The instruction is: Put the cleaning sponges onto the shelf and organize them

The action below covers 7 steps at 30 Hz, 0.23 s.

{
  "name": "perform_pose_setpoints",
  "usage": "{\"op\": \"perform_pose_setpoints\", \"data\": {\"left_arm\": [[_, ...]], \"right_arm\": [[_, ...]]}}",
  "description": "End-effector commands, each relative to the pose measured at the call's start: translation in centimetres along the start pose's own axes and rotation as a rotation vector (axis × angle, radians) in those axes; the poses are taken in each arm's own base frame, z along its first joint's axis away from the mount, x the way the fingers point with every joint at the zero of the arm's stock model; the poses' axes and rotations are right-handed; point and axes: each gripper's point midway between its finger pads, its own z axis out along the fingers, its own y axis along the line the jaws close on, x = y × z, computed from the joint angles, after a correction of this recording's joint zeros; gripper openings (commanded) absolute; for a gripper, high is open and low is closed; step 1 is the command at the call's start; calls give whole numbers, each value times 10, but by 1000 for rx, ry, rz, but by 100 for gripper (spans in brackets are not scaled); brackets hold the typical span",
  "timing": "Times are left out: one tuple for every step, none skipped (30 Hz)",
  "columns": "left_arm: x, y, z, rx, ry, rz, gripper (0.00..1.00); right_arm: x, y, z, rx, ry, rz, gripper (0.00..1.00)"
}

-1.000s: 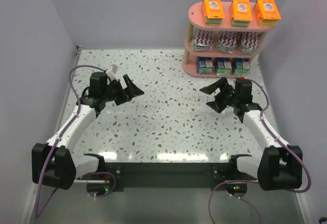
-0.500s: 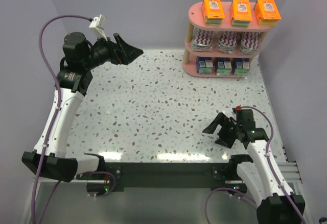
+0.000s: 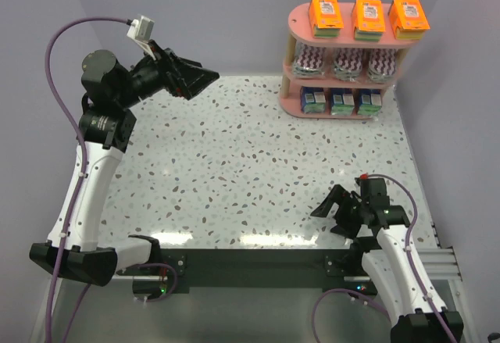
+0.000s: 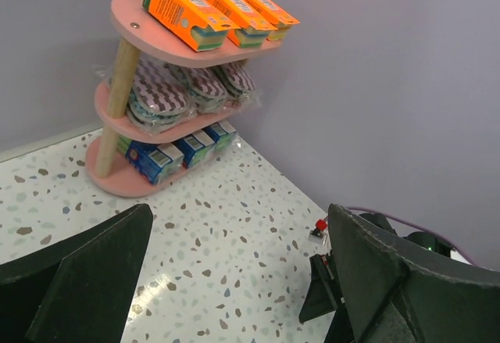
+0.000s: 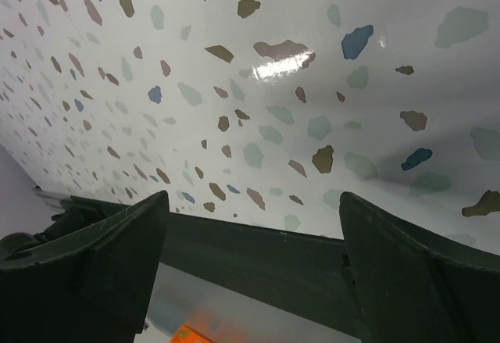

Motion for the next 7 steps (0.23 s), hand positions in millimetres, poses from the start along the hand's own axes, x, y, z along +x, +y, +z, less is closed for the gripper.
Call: {"op": "perform_pose_setpoints", "data": {"left_arm": [[-14, -30, -8, 101, -41, 47, 100], [-13, -30, -8, 102, -40, 47, 100], [-12, -32, -9, 110, -36, 48, 100], [-11, -33, -9, 114, -31, 47, 100], [-9, -32, -9, 113, -26, 41, 100], [-10, -33, -9, 111, -31, 45, 100], [-10, -32, -10, 110, -30, 41, 100]], "right_arm": [[-9, 7, -9, -5, -37, -37, 93], [-9, 7, -9, -5, -33, -40, 93], [-9, 7, -9, -4, -35, -42, 93], [-10, 8, -9, -6, -36, -42, 93], [-10, 8, -10, -8, -39, -45, 93], [-10, 8, -10, -8, -39, -45, 93], [-12, 10, -11, -13, -46, -47, 93]]}}
